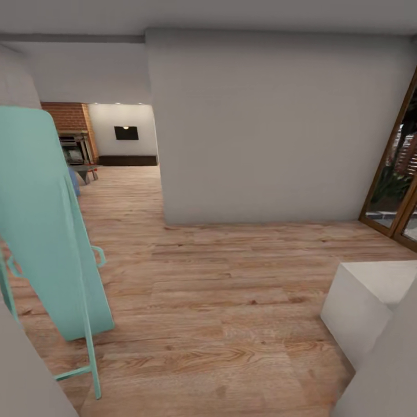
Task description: Move the two storage containers from the living room to the garage. In the garage, place one container on the floor and stack the other container on top of it (either order is fine).
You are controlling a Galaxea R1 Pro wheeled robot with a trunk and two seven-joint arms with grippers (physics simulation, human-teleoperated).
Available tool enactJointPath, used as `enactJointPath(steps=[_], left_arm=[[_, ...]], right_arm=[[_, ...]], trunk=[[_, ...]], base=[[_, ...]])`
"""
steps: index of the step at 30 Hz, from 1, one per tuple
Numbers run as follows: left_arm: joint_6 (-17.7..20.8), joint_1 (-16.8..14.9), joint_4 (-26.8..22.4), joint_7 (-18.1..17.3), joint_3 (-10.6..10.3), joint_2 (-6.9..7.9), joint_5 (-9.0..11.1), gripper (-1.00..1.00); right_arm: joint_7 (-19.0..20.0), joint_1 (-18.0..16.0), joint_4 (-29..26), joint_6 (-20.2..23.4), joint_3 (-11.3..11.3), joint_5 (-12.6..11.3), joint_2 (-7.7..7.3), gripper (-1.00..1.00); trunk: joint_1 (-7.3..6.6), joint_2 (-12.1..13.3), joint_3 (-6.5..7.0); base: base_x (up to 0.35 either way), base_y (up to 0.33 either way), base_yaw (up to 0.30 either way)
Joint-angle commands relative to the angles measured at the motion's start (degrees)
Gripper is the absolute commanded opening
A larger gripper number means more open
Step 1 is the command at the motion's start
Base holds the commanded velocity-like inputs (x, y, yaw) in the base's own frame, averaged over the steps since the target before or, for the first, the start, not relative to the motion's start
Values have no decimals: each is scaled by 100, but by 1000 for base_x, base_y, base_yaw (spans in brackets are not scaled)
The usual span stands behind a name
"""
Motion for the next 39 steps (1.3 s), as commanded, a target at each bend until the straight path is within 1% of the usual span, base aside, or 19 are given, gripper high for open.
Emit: enactJointPath(steps=[1, 25, 32, 39], left_arm=[[-13, -3, 2, -6, -2, 0, 49, 100], [-13, -4, 0, -5, 0, 0, 49, 100], [-13, -4, 0, -5, 2, 0, 49, 100], [-13, -2, 2, -5, 3, 0, 49, 100]], right_arm=[[33, -7, 18, -34, 40, -61, 1, 100], [33, -7, 16, -23, 49, -43, 9, 100], [33, -7, 16, -47, 49, -43, -36, 100], [33, -7, 12, -43, 49, -43, -42, 100]], trunk=[[3, -3, -5], [3, -3, -5], [3, -3, -5], [3, -3, -5]], base=[[322, 0, 0], [322, 0, 0], [322, 0, 0], [322, 0, 0]])
